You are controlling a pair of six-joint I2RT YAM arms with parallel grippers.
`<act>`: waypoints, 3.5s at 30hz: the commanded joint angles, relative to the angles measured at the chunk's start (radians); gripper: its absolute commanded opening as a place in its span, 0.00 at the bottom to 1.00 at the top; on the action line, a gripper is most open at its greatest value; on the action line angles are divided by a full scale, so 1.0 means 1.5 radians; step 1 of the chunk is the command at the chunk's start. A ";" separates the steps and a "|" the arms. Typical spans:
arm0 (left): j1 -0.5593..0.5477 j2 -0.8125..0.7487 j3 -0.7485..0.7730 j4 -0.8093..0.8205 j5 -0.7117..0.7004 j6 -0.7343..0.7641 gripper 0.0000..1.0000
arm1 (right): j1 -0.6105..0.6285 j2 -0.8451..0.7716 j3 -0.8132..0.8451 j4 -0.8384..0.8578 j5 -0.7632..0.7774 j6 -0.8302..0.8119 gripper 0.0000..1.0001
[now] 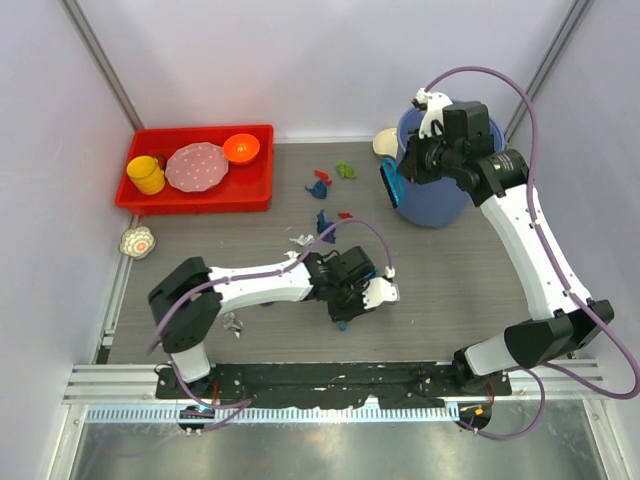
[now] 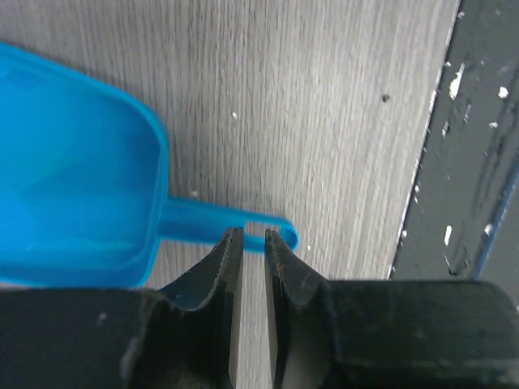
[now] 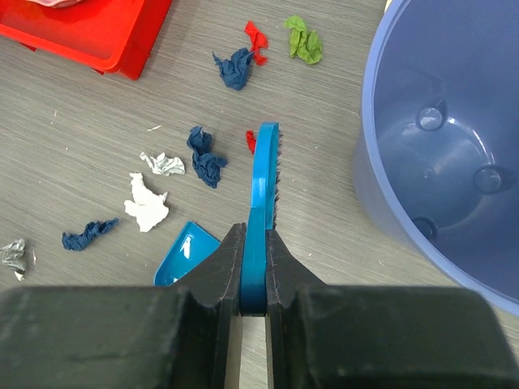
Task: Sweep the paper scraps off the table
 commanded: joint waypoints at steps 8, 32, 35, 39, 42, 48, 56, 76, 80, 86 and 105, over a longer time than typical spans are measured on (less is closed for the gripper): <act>0.051 -0.124 -0.023 -0.087 0.082 0.022 0.32 | -0.001 -0.037 0.005 0.005 -0.002 -0.006 0.01; -0.023 0.026 0.014 -0.057 -0.252 -0.580 0.84 | -0.001 -0.046 -0.026 -0.002 0.000 -0.024 0.01; -0.022 0.039 0.003 -0.050 -0.273 -0.583 0.82 | -0.001 -0.045 -0.024 0.001 -0.001 -0.026 0.01; -0.022 0.047 -0.006 -0.041 -0.272 -0.586 0.58 | -0.001 -0.047 -0.026 0.001 -0.006 -0.029 0.01; -0.020 0.053 -0.008 -0.039 -0.272 -0.587 0.25 | -0.001 -0.054 -0.028 0.002 -0.008 -0.030 0.01; -0.007 0.038 -0.025 -0.034 -0.260 -0.593 0.00 | -0.001 -0.070 -0.034 0.005 -0.016 -0.030 0.01; 0.017 -0.036 0.016 -0.061 -0.205 -0.391 0.00 | -0.001 -0.085 0.005 -0.006 -0.026 0.008 0.01; 0.521 -0.420 0.076 -0.336 -0.152 -0.046 0.00 | 0.256 -0.112 -0.077 0.210 -0.122 0.124 0.01; 0.674 -0.437 0.049 -0.334 -0.152 -0.005 0.00 | 0.402 -0.012 -0.116 0.247 -0.091 0.108 0.01; 0.923 -0.403 0.028 -0.312 -0.090 0.038 0.00 | 0.491 0.139 -0.146 0.385 -0.193 0.151 0.01; 0.980 -0.410 -0.031 -0.233 -0.123 0.051 0.00 | 0.508 0.429 -0.079 0.572 -0.165 0.382 0.01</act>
